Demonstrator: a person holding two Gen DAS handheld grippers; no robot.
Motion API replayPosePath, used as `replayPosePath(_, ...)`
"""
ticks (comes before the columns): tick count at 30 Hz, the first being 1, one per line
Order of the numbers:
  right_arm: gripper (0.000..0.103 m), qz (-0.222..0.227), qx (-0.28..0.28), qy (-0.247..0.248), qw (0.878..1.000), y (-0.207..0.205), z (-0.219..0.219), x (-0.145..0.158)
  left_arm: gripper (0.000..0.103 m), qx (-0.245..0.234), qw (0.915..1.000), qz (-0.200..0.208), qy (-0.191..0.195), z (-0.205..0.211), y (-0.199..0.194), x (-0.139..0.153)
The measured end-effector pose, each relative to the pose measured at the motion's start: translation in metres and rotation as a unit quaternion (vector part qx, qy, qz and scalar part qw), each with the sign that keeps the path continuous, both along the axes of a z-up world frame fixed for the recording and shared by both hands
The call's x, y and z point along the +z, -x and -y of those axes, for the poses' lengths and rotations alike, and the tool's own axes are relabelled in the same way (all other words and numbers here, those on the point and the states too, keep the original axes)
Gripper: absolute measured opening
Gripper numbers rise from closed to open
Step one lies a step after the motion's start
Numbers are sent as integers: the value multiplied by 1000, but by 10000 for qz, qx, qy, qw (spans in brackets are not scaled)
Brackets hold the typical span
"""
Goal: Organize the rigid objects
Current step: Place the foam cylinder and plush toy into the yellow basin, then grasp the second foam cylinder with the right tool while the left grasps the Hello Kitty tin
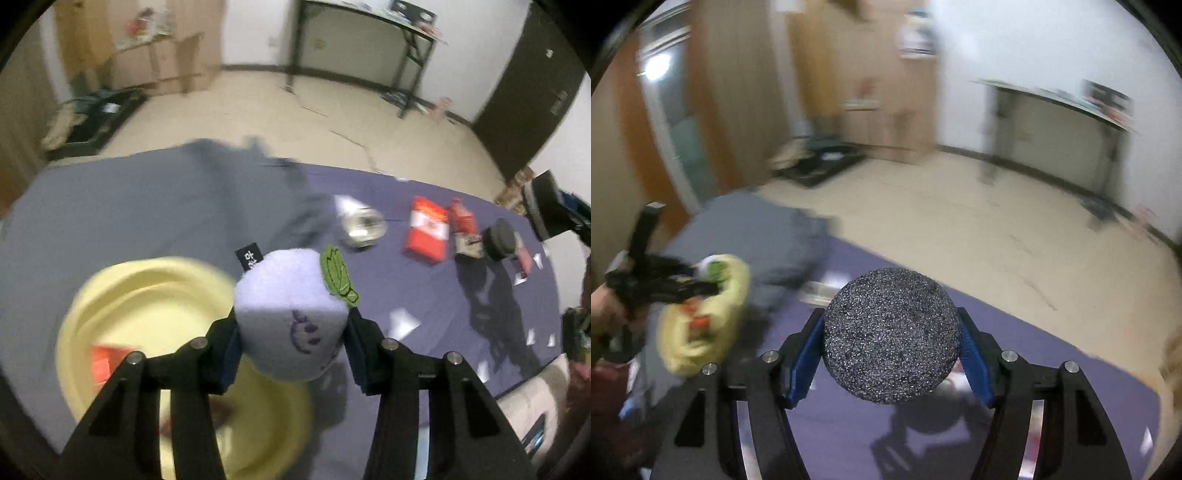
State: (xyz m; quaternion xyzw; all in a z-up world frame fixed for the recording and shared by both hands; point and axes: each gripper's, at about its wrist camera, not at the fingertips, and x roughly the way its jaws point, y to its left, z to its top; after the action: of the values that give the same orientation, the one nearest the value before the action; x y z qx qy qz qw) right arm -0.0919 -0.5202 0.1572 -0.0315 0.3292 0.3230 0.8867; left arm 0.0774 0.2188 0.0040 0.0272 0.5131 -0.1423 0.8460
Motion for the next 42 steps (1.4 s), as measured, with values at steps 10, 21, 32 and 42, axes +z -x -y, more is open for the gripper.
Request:
replayPosePath(10,66,-454,1860,225,9812,40,-256,-36,50,724,9913,-832,-726,-126,78,-73)
replayPosePath(21,67,-633,2186,1322,9648,36,-380,-94,51,764,9903,-1076,-438,-132,75,-109)
replayPosePath(32,103,-562,2005,154,9780,38,-332,-56,103,803,9952,-541,105,-146,96,-91)
replayPosePath(42,103,-91,-23,483,9988,-12,-100,-46,103,300,9987,74,394,-16,18,-37)
